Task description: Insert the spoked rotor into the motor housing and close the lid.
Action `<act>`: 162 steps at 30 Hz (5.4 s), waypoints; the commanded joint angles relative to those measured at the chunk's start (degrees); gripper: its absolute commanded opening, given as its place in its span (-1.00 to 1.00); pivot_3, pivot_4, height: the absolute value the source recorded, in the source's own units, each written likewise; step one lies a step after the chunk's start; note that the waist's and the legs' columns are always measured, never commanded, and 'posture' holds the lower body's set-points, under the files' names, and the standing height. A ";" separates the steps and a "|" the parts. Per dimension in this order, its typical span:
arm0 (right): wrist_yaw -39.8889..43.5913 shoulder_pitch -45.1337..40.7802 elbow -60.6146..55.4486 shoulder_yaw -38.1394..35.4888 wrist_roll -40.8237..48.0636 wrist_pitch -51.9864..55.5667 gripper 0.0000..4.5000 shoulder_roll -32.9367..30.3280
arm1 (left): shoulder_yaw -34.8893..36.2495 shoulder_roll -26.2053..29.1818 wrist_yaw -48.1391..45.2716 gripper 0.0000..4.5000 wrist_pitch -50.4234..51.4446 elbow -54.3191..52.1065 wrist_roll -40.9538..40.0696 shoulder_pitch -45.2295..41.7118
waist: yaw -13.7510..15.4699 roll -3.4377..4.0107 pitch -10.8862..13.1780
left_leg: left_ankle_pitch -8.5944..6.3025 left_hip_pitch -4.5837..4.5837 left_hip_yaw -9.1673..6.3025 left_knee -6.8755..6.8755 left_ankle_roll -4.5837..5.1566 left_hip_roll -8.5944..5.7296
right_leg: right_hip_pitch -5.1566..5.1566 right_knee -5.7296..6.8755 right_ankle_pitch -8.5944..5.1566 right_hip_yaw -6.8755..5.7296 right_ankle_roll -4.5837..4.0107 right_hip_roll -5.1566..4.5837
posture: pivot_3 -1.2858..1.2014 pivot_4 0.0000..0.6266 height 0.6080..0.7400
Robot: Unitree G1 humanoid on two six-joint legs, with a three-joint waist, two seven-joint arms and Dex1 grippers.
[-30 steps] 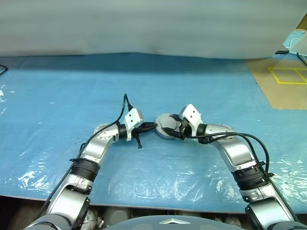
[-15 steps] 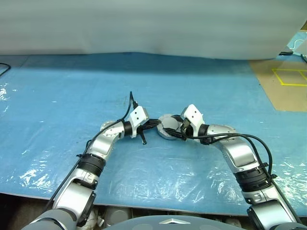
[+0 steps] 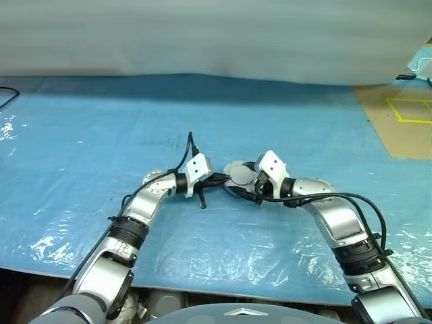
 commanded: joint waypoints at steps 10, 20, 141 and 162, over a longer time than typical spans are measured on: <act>-2.02 0.86 -1.07 -0.40 -2.19 -7.41 0.99 0.18 | -1.65 0.29 -0.81 -1.00 0.24 0.60 1.75 -0.09 | 0.06 0.04 0.06 | 0.00 -0.10 -0.01 -0.01 0.00 -0.01 | -0.08 0.00 0.00 -0.01 0.02 0.00 | 0.03 -0.52 1.00; -5.40 -0.44 -2.60 -7.58 5.09 -2.71 0.99 3.80 | -1.57 0.11 -0.54 -1.00 0.27 0.29 1.72 -0.30 | 0.07 0.07 0.08 | 0.00 -0.21 -0.02 -0.01 0.00 -0.03 | -0.17 0.01 0.12 -0.01 0.24 0.00 | 0.03 -0.52 1.00; -39.15 -22.75 8.41 -34.90 66.89 37.94 -0.49 27.24 | 39.22 -5.84 20.74 0.98 58.48 -14.45 -57.97 1.77 | 0.02 0.69 0.82 | 0.04 -1.74 -0.45 0.60 -0.05 -0.05 | -1.19 0.51 0.25 -0.69 0.28 0.09 | 0.03 -0.52 1.00; -40.78 -22.11 8.24 -32.84 69.58 37.65 -0.49 26.32 | 39.22 -13.92 22.59 0.98 53.94 -2.75 -59.72 -7.43 | 0.92 0.68 0.82 | 0.04 -1.90 -0.70 1.18 -0.05 -0.06 | -1.18 0.88 0.30 -0.75 0.37 0.08 | 0.03 -0.52 1.00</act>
